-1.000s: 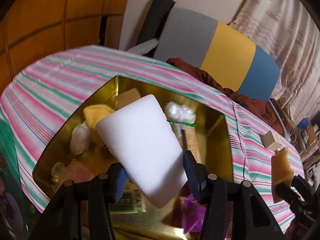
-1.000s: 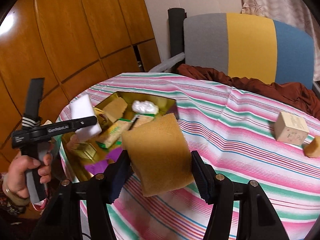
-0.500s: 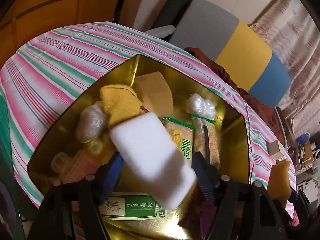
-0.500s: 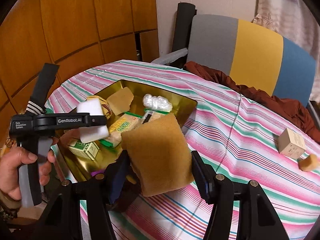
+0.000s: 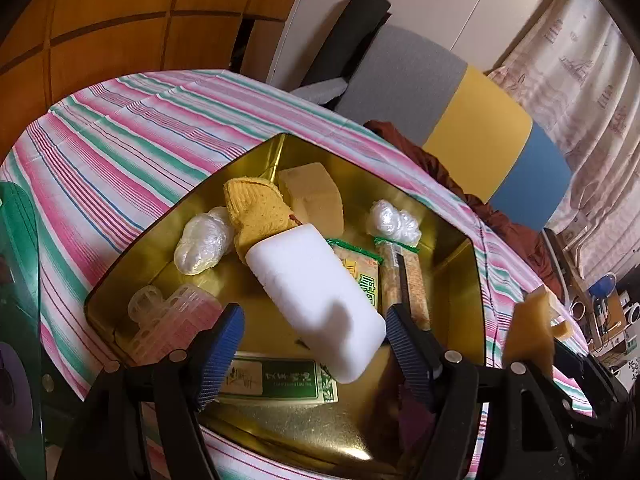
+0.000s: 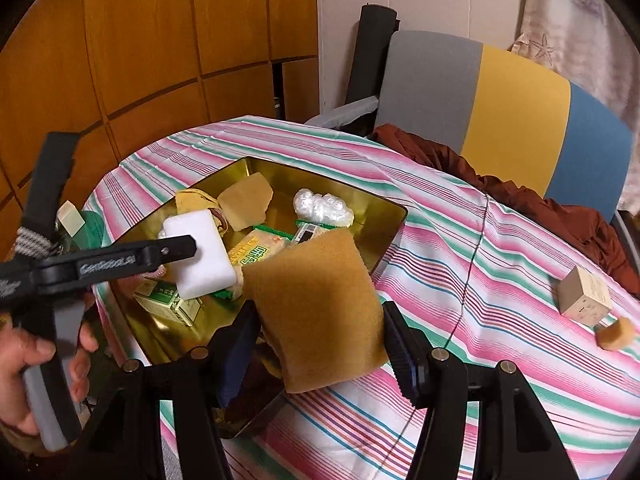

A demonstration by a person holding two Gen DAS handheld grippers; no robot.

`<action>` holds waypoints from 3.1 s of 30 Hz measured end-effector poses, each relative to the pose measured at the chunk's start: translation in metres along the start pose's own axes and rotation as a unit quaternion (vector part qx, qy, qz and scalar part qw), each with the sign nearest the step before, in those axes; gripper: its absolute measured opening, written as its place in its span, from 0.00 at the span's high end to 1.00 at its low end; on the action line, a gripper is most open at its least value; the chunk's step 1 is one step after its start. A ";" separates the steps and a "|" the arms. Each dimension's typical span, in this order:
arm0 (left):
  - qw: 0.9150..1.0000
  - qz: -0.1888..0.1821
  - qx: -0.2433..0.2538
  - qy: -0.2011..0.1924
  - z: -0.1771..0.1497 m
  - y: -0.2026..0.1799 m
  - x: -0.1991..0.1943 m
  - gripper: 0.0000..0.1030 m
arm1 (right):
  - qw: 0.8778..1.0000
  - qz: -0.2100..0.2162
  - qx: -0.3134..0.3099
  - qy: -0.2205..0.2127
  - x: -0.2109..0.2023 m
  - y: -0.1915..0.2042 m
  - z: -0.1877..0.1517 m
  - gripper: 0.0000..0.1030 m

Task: Organize objects
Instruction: 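Open both grippers over the gold tray to drop the white block and sponge, then move both grippers back over the table toward the cream box and sponge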

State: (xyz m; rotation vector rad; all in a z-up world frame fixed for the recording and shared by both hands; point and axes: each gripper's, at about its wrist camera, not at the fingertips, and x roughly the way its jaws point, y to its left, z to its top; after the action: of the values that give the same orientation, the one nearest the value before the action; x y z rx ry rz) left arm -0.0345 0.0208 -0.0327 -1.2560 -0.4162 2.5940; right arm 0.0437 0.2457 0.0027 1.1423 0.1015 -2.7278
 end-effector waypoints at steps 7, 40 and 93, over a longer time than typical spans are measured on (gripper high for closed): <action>1.000 0.001 -0.004 -0.021 -0.001 0.006 -0.010 0.28 | 1.000 -0.004 -0.014 -0.003 0.006 0.010 0.007 0.40; 0.997 0.026 -0.027 -0.066 -0.008 0.017 -0.030 0.28 | 0.997 0.071 0.030 -0.011 0.089 0.009 0.067 0.19; 0.969 -0.052 0.231 0.071 -0.100 -0.196 0.023 0.28 | 0.894 -0.308 0.325 0.010 -0.005 -0.415 -0.067 0.11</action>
State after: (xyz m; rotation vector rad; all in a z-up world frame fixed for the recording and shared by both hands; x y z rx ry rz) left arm 0.0463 0.2269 -0.0400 -1.1993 0.1426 2.3055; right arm 0.0141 0.6621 -0.0440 1.4997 -0.5990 -3.4481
